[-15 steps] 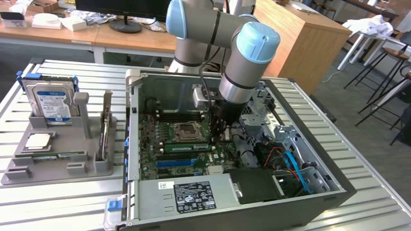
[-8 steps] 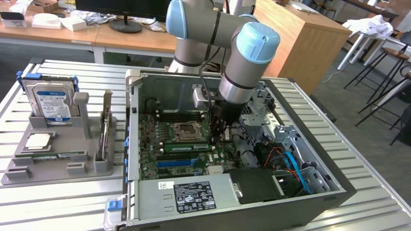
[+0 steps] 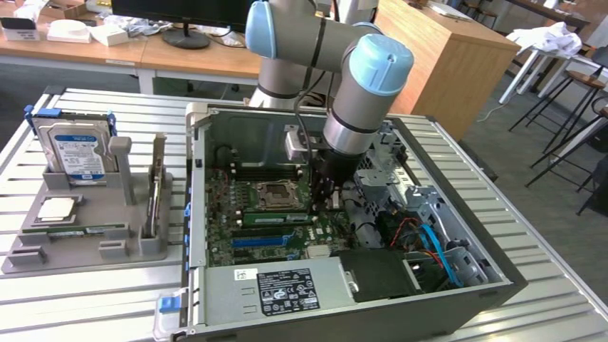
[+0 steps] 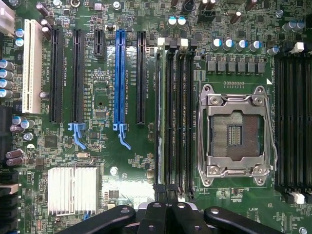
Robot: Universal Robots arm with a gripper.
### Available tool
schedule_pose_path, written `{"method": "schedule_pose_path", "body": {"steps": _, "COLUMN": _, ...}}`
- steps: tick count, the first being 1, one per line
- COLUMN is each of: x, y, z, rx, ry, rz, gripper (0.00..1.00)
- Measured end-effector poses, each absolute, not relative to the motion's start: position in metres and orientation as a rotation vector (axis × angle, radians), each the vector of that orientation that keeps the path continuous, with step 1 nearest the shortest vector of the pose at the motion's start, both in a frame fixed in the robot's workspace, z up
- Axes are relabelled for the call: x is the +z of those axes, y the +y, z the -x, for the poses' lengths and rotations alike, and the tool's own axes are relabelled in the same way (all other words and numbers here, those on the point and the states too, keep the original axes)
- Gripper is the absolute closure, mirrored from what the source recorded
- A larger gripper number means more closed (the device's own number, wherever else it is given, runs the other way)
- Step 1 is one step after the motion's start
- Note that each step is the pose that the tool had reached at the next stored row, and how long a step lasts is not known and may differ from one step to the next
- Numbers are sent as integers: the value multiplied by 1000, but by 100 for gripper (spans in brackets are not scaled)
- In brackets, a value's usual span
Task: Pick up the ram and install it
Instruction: 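Press down the ram until it locks into place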
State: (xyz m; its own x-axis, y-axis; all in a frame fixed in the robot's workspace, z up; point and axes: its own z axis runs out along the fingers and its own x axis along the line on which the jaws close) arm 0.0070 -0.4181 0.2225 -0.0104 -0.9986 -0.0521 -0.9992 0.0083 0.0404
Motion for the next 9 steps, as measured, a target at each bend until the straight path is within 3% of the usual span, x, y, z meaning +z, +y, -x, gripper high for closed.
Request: {"method": "schedule_pose_path", "body": {"steps": 9, "x": 222, "y": -418, "z": -7, "rx": 103, "ry": 2224, "rz": 2204, "gripper": 90}}
